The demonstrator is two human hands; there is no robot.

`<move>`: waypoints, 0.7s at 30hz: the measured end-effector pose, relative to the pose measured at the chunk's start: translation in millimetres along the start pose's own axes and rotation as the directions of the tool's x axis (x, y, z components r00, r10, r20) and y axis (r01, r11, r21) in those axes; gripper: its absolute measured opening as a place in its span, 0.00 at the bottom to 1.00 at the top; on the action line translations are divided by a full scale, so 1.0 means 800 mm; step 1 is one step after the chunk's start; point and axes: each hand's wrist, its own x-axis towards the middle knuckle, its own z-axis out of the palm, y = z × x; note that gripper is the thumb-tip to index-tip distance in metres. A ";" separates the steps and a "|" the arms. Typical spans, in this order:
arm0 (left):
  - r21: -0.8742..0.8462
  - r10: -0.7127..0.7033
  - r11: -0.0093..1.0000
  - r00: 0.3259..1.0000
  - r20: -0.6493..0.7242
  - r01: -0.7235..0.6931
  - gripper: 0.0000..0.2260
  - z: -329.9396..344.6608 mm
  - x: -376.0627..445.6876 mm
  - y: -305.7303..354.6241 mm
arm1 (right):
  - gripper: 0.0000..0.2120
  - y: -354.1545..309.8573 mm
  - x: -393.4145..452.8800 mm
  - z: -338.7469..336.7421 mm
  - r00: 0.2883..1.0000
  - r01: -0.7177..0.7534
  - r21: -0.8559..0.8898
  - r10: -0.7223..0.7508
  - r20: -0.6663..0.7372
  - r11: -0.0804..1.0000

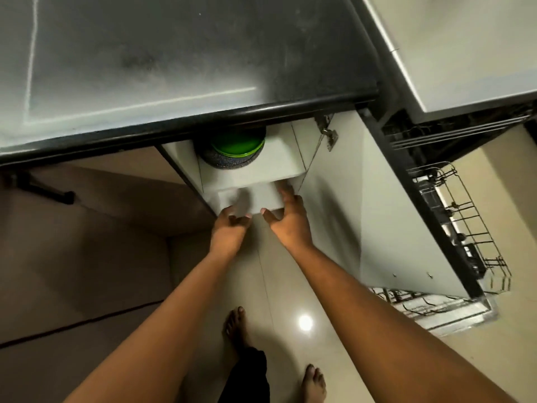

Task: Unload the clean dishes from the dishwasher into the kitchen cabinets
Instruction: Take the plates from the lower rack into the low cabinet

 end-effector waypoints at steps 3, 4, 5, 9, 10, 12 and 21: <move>0.068 0.088 0.994 0.996 0.014 -0.089 0.20 0.002 -0.069 0.000 | 0.33 -0.001 -0.064 -0.049 0.999 0.044 -0.031 -0.044 -0.005 0.999; 0.086 0.108 0.990 0.994 0.012 -0.108 0.22 0.003 -0.089 0.000 | 0.33 0.001 -0.083 -0.063 0.998 0.061 -0.031 -0.061 -0.003 0.998; 0.079 0.122 0.989 0.992 0.020 -0.123 0.25 0.005 -0.114 0.001 | 0.33 0.003 -0.106 -0.081 0.997 0.079 -0.029 -0.079 -0.001 0.996; 0.036 0.178 0.983 0.982 0.067 -0.181 0.27 0.019 -0.215 0.015 | 0.33 0.010 -0.187 -0.144 0.993 0.116 -0.050 -0.115 0.022 0.992; 0.040 0.183 0.982 0.979 0.085 -0.187 0.26 0.024 -0.252 0.019 | 0.33 0.013 -0.218 -0.168 0.994 0.105 -0.053 -0.104 0.020 0.993; 0.086 0.170 0.980 0.978 0.124 -0.181 0.27 0.031 -0.304 0.021 | 0.32 0.022 -0.261 -0.200 0.998 0.060 -0.022 -0.059 0.012 0.998; 0.214 0.157 0.946 0.919 0.361 -0.246 0.24 0.054 -0.436 0.059 | 0.19 0.045 -0.365 -0.301 0.977 -0.160 0.204 0.184 -0.106 0.966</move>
